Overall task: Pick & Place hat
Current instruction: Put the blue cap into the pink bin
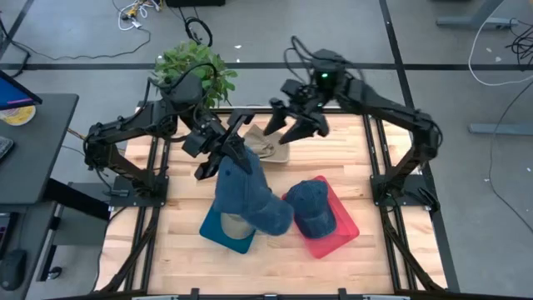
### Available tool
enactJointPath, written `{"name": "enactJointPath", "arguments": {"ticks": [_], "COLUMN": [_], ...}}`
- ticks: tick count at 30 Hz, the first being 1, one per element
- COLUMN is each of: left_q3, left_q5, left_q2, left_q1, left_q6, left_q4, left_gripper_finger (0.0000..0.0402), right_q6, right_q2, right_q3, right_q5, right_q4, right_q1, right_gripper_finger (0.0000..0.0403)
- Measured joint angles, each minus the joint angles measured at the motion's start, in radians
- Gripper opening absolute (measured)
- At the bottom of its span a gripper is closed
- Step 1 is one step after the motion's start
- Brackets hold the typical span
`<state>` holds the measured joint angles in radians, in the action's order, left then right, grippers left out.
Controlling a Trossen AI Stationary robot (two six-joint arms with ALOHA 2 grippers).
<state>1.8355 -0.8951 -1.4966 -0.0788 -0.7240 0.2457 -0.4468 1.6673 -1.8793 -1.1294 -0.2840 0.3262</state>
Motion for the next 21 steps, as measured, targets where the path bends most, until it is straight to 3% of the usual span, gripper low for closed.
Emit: {"name": "enactJointPath", "arguments": {"ticks": [8,21], "left_q3": [0.0,0.0], "left_q5": [0.049,0.089], "left_q2": [0.0,0.0], "left_q1": [0.012,0.022], "left_q6": [0.029,0.121], "left_q4": [-0.001,0.054], "left_gripper_finger": [0.0004,0.0004], "right_q6": [-0.101,-0.089], "right_q2": [0.085,0.088], "right_q3": [0.0,0.0], "right_q5": [-0.081,-0.073], "right_q4": [0.204,0.206], "right_q1": [-0.037,-0.059], "right_gripper_finger": [0.0291,0.0291]}}
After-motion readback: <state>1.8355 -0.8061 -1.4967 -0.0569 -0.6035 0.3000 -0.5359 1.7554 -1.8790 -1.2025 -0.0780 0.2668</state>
